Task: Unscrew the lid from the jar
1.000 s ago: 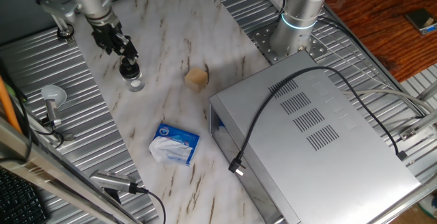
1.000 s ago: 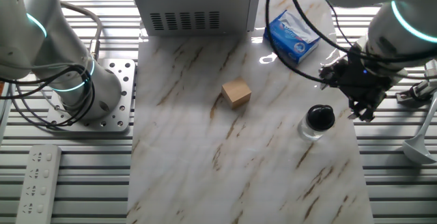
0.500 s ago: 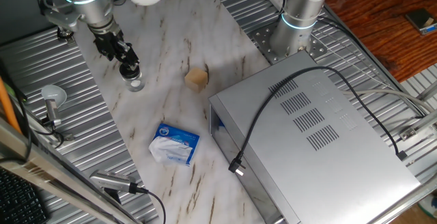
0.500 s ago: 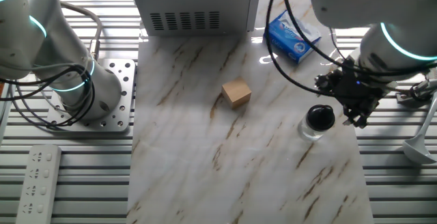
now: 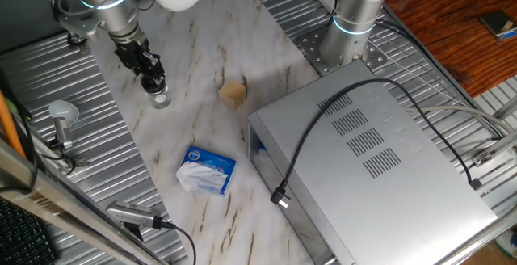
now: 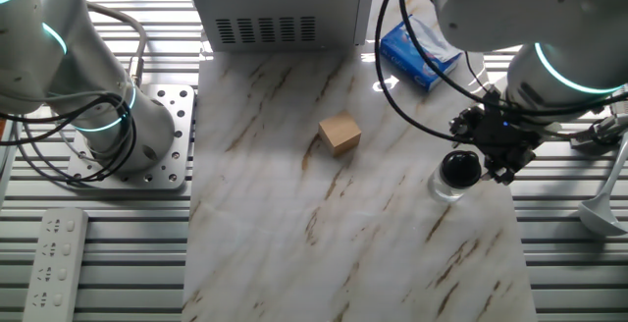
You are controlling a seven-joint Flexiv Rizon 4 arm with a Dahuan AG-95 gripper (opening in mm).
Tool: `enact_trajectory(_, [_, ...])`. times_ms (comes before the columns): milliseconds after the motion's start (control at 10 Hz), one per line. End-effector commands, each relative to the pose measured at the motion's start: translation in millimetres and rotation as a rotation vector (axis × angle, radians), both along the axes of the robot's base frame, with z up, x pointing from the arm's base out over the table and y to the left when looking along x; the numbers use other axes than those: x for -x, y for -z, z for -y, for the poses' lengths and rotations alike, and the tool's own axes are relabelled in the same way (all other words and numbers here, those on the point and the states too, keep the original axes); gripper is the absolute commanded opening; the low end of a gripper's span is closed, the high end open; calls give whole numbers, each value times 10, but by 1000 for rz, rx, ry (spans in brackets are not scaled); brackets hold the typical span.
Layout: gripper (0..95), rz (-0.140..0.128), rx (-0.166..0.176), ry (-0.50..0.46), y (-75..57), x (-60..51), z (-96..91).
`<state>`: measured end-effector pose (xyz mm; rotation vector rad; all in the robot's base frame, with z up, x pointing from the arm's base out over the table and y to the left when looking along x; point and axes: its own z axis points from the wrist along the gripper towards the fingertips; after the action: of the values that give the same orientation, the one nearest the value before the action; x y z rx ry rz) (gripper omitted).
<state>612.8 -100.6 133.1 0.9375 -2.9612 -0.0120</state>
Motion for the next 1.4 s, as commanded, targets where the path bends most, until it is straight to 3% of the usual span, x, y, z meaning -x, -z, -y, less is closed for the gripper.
enact_trajectory(100, [570,6,-2,24,-7,22,4])
enact_trajectory(900, [570,2,1,180,6,54,5])
enact_trajectory(1400, [570,2,3,184,15,65,1])
